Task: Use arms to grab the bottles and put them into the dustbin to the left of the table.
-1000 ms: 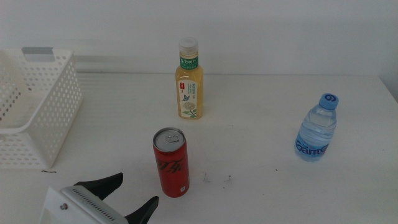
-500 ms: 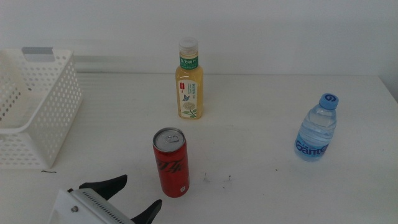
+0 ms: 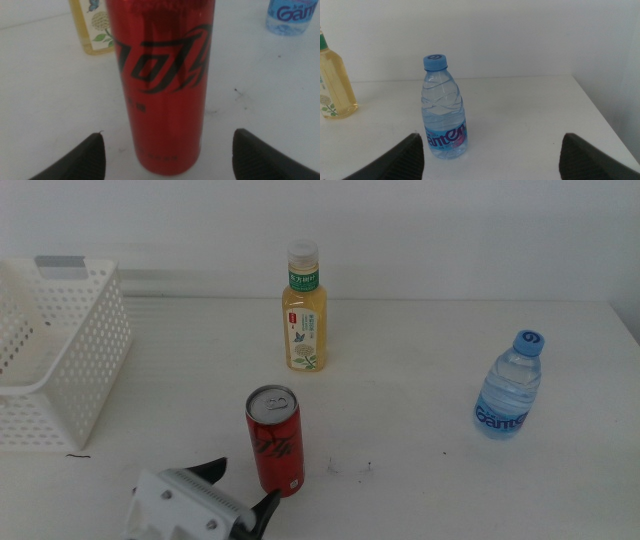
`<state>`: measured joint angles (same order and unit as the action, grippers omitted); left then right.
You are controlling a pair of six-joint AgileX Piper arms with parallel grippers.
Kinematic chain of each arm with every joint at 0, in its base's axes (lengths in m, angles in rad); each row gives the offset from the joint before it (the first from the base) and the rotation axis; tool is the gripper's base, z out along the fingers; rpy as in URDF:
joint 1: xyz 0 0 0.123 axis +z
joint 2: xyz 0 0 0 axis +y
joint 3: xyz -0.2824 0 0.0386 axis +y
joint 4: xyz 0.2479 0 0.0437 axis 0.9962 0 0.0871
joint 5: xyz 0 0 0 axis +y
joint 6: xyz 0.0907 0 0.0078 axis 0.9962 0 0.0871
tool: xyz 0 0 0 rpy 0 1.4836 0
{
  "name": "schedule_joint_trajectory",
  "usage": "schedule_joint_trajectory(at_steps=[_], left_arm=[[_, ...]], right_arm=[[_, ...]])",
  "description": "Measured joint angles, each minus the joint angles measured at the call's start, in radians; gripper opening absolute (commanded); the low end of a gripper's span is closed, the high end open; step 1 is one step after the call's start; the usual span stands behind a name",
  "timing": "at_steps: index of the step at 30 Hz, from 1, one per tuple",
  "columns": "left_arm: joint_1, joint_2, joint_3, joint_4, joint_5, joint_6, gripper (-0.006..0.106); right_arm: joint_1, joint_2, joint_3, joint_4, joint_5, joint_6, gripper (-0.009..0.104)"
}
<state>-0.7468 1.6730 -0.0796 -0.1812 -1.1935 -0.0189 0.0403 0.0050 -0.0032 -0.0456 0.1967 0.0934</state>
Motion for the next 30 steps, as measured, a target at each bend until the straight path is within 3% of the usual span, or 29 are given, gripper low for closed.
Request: schedule_joint_trajectory(at_steps=[30], left_arm=[[0.0, 0.241, -0.323, -0.066, 0.034, -0.028, 0.083]], right_arm=[[0.0, 0.0, 0.0, 0.0, 0.0, 0.0, 0.092]])
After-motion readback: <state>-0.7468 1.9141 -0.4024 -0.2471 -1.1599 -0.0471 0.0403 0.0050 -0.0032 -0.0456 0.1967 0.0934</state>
